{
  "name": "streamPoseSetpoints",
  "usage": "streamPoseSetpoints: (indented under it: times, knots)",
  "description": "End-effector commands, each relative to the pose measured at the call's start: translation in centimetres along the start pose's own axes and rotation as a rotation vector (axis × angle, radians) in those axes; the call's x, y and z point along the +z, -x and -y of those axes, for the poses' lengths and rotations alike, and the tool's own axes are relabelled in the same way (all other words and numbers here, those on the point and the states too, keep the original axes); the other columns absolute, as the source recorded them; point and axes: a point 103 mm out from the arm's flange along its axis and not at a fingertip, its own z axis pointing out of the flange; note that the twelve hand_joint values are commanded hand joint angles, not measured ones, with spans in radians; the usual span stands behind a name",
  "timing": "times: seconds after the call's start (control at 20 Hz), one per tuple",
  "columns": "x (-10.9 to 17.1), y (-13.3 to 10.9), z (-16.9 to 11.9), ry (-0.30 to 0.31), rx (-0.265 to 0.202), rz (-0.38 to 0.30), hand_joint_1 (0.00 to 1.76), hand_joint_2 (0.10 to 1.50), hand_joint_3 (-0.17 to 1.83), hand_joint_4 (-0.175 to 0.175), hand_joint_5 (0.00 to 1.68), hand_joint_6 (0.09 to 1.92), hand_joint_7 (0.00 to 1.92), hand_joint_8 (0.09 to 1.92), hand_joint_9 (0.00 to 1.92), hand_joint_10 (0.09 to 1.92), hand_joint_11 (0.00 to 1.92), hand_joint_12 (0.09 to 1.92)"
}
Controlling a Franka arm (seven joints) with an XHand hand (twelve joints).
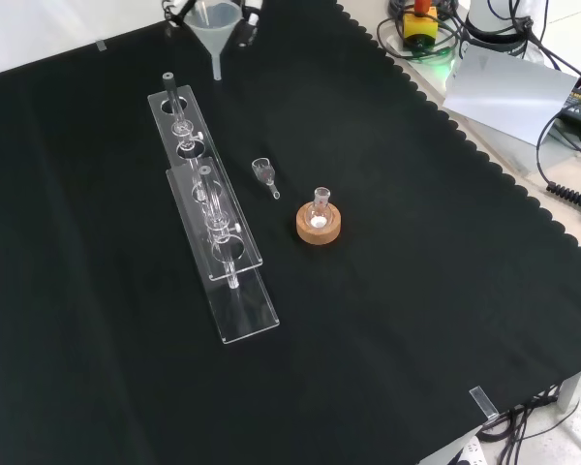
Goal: Put the funnel back on the funnel stand.
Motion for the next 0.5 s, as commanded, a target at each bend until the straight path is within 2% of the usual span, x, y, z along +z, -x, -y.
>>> streamPoseSetpoints:
  times: [0.05, 0.5]
  knots:
    - [0.8, 2.5, -2.3, 0.012, 0.024, -0.025, 0.84, 0.72, 0.51, -0.063, 0.58, 0.67, 0.80, 0.74, 1.20, 0.35, 0.81, 1.07]
    - [2.1, 2.9, -4.5, 0.008, 0.012, -0.033, 0.84, 0.72, 0.51, -0.066, 0.59, 0.67, 0.80, 0.74, 1.20, 0.36, 0.81, 1.07]
